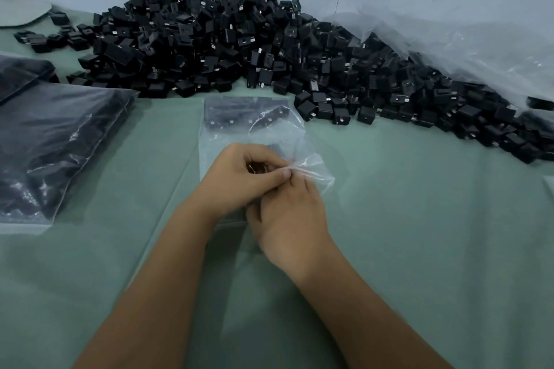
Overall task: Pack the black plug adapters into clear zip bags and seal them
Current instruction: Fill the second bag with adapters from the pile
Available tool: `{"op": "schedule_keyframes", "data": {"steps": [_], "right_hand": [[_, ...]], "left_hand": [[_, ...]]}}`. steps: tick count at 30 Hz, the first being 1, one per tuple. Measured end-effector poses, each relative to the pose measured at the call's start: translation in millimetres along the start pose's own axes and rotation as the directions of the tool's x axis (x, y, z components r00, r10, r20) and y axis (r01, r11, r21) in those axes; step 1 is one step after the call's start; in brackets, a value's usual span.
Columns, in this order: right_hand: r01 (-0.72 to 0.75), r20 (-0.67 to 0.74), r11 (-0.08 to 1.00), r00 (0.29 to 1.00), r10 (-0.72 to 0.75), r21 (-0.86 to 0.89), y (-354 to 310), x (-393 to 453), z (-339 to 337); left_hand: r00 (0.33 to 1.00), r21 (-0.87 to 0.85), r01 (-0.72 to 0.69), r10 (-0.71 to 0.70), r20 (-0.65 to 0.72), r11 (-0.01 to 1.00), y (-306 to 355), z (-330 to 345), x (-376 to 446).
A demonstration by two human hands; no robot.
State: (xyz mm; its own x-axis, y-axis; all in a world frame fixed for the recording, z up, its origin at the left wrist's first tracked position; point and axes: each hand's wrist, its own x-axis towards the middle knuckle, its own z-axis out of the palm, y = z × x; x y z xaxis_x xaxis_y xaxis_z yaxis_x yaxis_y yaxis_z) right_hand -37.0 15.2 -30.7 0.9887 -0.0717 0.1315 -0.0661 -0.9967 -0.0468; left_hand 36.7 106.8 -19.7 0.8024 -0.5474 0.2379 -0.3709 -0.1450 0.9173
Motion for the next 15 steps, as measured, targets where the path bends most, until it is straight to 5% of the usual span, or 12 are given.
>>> {"op": "schedule_keyframes", "data": {"steps": [15], "right_hand": [[0.005,0.130,0.997,0.991,-0.014,0.074,-10.2,57.2,-2.0]], "left_hand": [[0.986,-0.009,-0.101,0.099,-0.133,0.995,10.7,-0.3,0.0]]}}
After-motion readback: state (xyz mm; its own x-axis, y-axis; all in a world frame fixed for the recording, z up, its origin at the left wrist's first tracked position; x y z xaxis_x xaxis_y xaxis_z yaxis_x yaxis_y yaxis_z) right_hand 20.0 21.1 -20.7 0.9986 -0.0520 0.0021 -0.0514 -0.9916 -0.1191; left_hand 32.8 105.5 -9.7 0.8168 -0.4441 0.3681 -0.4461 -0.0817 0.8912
